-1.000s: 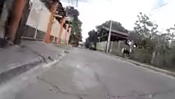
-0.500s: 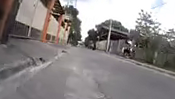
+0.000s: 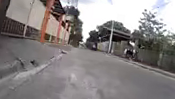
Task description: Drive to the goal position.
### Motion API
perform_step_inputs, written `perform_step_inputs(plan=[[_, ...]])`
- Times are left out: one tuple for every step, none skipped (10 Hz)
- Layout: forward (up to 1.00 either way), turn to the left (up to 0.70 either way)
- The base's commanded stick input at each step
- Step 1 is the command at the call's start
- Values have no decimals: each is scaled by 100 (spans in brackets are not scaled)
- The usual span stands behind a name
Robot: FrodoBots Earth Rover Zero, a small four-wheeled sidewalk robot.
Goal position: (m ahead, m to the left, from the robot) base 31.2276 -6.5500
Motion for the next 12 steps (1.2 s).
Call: perform_step_inputs(plan=[[100,0],[100,0],[100,-2],[100,-2],[100,-2],[100,-2],[100,-2],[100,-2],[100,-2],[100,-2],[100,-2],[100,-2]])
